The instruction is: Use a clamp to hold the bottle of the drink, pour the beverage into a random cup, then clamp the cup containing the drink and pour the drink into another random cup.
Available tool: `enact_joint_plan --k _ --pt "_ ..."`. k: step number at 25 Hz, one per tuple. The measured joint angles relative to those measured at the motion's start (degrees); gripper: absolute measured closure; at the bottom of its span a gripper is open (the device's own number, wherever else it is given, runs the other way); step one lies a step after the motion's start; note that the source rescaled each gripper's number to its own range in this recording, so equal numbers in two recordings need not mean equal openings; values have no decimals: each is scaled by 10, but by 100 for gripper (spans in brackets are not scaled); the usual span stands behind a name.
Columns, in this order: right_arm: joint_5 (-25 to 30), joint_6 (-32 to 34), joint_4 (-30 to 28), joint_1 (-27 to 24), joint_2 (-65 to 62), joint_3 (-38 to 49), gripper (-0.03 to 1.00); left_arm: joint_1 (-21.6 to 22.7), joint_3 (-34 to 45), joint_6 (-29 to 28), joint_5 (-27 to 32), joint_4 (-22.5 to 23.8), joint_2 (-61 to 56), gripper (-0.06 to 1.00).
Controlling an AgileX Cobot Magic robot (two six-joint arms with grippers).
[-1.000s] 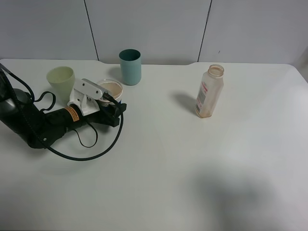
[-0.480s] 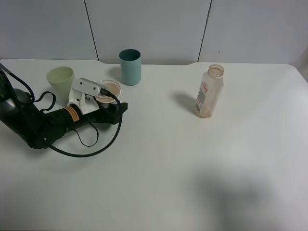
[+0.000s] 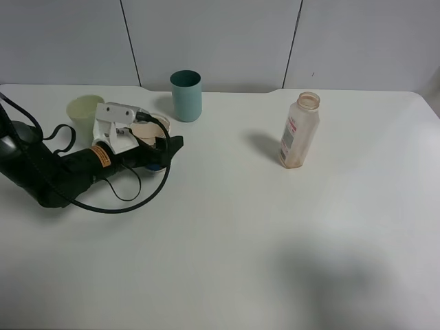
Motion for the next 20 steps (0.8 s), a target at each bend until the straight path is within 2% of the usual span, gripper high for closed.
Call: enact_joint_plan --k 7,20 --pt "0 0 0 0 0 0 -3 0 22 -21 0 -5 -42 -6" --pt "0 0 0 0 0 0 -3 0 88 -24 1 -19 -152 -6"
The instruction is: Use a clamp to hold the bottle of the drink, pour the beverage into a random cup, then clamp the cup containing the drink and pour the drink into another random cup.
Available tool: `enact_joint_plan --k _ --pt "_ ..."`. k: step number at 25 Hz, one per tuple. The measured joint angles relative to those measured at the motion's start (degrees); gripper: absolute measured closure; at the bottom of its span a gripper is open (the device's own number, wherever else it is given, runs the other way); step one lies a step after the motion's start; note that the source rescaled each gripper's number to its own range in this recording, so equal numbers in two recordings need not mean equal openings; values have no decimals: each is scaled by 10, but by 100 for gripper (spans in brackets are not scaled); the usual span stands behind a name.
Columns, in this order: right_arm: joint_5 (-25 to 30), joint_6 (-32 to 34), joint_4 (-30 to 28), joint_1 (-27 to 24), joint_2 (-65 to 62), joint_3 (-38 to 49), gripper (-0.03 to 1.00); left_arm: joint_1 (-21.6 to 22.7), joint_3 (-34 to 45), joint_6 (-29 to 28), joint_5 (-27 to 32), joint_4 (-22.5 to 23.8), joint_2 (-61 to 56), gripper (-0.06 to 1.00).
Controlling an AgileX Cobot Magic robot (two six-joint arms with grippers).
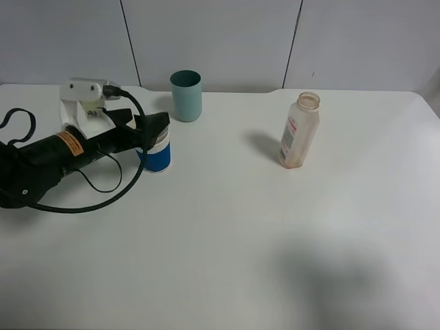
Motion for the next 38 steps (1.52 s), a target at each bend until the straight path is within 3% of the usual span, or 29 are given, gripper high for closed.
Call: enact_joint_plan --k 22,38 --pt "0 0 0 0 0 0 -3 0 21 -14 2 -68 -273 -6" --pt "0 0 0 0 0 0 -3 7 21 25 222 -72 -488 -6"
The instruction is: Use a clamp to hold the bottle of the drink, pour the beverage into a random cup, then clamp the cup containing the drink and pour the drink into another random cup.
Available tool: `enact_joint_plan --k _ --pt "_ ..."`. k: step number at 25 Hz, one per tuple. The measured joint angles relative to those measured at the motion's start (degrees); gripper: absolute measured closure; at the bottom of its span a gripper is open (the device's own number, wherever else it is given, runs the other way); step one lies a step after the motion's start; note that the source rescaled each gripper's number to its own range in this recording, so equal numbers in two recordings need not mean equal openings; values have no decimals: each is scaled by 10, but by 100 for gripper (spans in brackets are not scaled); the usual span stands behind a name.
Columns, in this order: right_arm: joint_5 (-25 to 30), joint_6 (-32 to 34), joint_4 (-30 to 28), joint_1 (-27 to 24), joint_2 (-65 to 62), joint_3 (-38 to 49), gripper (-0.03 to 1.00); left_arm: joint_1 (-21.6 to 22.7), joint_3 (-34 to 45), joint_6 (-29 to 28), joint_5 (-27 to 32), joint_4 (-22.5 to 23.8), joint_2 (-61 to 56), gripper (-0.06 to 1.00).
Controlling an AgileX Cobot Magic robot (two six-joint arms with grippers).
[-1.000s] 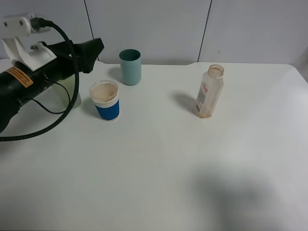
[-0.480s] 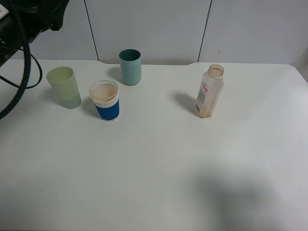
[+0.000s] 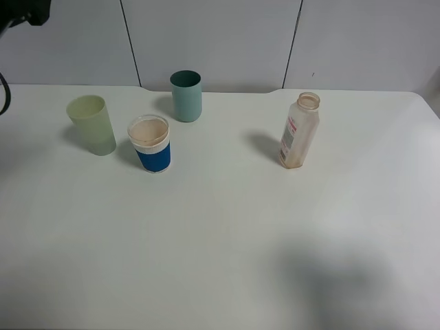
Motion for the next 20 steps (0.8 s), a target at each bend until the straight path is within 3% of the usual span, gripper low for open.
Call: enact_joint_plan --k 4,9,13,20 --pt "0 0 0 0 0 0 -3 29 0 1 80 13 -66 -6" --pt "0 0 0 0 0 0 -3 55 0 1 231 20 -175 -6" --pt "0 0 0 0 0 0 -3 59 0 4 344 29 -253 -6" --pt "0 0 0 0 0 0 -3 59 1 13 474 31 -343 -5"
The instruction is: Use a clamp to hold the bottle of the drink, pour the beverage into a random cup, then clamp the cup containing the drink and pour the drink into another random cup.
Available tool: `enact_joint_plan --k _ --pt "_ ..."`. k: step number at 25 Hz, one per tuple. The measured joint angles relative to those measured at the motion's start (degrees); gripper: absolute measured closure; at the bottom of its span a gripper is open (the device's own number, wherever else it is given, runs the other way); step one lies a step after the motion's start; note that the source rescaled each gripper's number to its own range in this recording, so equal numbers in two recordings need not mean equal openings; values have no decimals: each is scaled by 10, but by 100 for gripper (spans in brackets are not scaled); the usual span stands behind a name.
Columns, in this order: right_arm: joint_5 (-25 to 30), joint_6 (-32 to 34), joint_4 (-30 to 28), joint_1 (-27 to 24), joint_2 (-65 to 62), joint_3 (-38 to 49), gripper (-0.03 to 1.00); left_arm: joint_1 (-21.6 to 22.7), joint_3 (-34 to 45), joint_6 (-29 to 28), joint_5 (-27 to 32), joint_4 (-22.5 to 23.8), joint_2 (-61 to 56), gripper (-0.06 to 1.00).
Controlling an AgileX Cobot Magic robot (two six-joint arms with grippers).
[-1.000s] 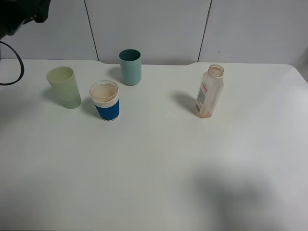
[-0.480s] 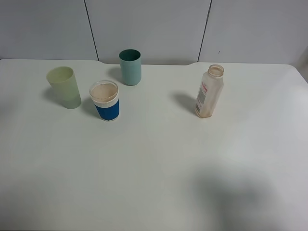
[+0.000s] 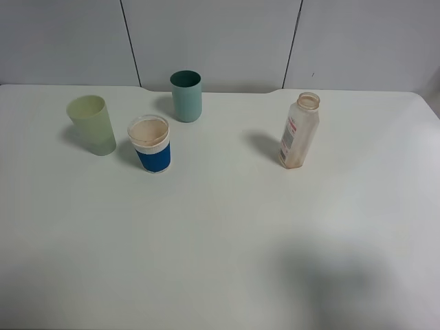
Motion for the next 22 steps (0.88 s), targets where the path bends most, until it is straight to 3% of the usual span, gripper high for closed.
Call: enact_joint_plan --k 6,12,22 --pt "0 0 0 0 0 0 -3 0 0 0 97 0 -68 -5" --pt "0 0 0 0 0 0 -3 0 0 0 198 -12 -134 12" --pt "0 0 0 0 0 0 -3 0 0 1 365 -17 -214 12"
